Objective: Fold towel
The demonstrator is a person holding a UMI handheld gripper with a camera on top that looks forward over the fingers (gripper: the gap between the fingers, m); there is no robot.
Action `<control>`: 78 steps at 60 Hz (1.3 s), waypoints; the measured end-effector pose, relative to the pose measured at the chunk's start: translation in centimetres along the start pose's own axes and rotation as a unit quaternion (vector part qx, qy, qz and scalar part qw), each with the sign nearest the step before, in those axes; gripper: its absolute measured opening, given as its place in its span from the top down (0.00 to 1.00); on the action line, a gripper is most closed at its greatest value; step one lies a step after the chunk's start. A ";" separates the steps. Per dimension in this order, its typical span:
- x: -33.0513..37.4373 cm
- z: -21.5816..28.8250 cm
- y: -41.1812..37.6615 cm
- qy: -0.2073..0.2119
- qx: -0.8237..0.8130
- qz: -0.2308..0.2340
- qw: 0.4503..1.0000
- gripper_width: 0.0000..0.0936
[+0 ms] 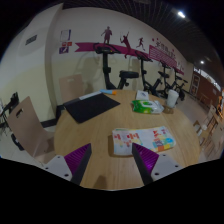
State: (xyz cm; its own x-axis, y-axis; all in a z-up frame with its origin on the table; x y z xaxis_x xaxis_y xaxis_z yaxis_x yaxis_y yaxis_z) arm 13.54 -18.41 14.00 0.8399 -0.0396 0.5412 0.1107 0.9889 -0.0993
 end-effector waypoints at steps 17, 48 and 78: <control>-11.6 -1.3 2.6 -0.027 -0.008 0.003 1.000 0.09; -9.9 2.5 0.0 -0.102 -0.092 0.077 0.988 0.97; -10.9 4.8 16.0 -0.088 -0.153 0.001 0.984 0.90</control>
State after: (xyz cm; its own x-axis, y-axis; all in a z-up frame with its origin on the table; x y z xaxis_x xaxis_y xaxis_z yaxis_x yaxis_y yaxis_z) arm 3.64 -1.52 10.55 0.7378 0.0137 0.6749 0.2874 0.8983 -0.3324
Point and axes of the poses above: the point between the fingertips, and its own axes, seen from behind it with the camera up: y to the right, z up, x backward, against the way the camera looks, the point moved 9 cm from there along x, backward, against the way the camera looks, and after that the axes turned 9 degrees about -x, right-handed, at the moved point
